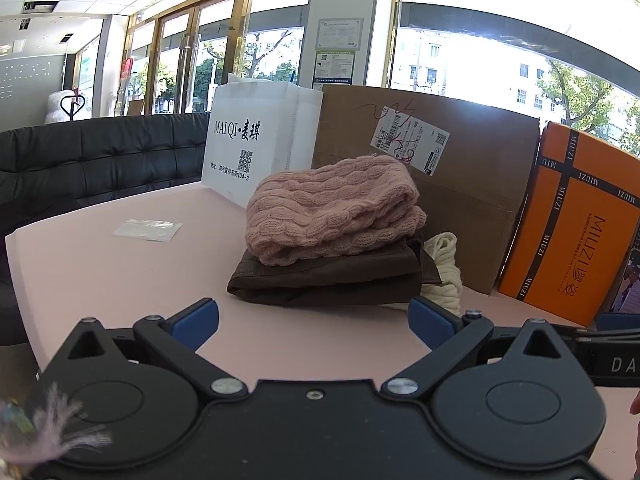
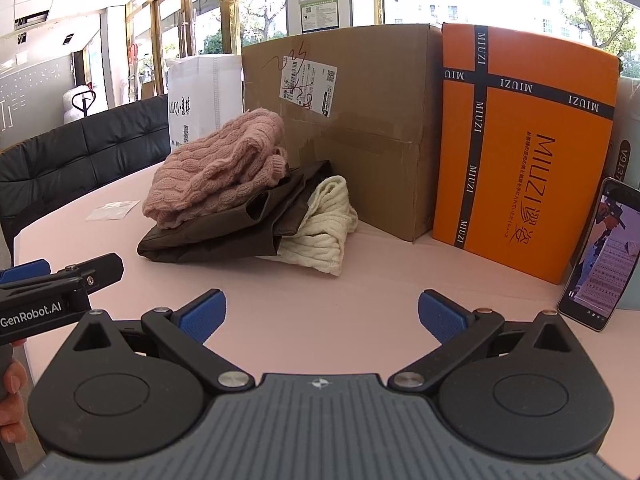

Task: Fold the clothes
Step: 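Reach both grippers to the pink cable-knit sweater atop the stack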

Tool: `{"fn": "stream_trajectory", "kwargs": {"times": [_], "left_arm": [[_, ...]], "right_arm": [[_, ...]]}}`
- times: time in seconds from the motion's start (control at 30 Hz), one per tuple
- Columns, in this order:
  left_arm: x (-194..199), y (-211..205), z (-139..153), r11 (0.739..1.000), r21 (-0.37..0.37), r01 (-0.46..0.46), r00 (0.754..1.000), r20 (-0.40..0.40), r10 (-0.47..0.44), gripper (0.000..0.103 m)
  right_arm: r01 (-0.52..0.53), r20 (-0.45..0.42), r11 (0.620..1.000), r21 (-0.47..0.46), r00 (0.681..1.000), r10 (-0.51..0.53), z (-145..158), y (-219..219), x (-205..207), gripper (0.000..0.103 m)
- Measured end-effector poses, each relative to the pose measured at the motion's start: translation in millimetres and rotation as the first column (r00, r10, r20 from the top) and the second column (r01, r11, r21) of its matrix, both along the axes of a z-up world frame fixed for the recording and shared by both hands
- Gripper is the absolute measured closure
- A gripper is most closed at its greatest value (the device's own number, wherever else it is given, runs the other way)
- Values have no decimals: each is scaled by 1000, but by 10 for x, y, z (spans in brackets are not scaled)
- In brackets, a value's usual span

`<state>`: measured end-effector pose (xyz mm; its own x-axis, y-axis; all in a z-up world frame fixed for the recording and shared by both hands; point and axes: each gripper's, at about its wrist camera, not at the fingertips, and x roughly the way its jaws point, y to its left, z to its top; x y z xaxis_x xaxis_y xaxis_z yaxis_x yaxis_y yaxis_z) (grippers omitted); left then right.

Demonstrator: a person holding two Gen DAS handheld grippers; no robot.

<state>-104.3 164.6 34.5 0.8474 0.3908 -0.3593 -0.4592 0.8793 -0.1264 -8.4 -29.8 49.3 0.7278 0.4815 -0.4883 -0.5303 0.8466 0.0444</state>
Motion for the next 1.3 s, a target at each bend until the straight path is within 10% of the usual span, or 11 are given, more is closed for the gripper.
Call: {"fn": "stream_trajectory", "kwargs": {"times": [0.83,1.3], "left_arm": [[508,1177,13,994,6,-106,983,149,104,0],[1268,1614,-114,999,41,-20,997,73,17,0]], "right_arm": [[-105,73,994,-36,991,108,161,1436,689,0],[-81,181,986,-148,978,108,197,1950,1280,0]]}}
